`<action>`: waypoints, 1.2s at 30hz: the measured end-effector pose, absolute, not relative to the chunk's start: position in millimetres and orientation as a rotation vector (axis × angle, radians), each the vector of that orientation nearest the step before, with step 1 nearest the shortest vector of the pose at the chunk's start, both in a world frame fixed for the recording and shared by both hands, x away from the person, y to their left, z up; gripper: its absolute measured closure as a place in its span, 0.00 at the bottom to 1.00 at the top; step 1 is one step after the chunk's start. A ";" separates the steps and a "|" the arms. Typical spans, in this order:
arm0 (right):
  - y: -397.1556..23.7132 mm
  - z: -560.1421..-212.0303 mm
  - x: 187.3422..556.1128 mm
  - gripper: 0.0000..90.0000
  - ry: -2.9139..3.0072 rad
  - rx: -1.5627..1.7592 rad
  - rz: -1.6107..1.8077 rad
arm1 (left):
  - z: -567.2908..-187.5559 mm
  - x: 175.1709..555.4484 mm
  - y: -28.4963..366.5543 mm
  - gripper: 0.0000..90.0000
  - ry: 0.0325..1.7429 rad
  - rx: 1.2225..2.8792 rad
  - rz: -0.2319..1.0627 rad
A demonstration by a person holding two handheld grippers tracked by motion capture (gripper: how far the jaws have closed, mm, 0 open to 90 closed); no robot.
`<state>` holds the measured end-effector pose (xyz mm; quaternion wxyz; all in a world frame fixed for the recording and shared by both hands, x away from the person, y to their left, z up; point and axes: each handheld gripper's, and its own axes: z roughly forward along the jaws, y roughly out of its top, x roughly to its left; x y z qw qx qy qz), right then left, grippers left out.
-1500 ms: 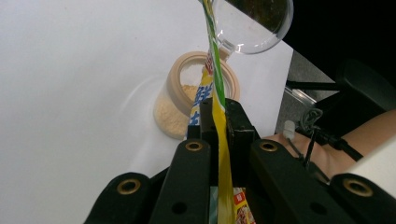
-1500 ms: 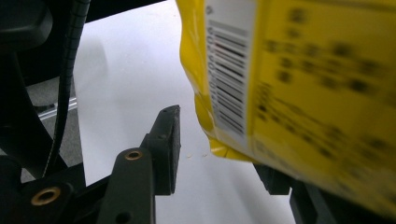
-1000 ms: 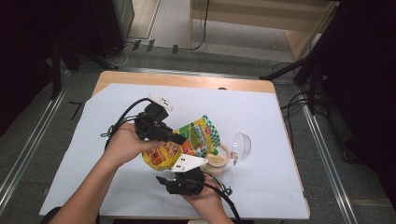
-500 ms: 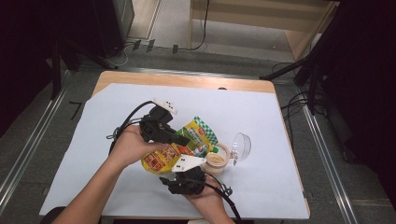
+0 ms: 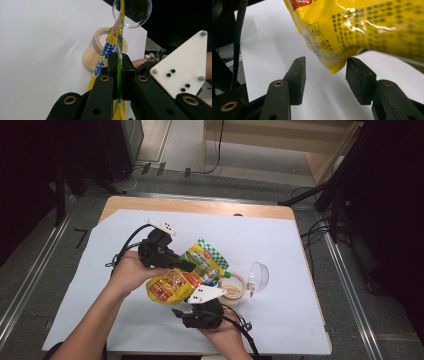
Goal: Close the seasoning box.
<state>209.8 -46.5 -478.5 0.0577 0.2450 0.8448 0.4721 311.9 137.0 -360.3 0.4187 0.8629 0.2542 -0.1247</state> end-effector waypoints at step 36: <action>-65.6 -456.3 216.1 0.57 2.526 0.807 1.492 | -386.2 365.2 186.4 1.00 0.838 1.946 -0.017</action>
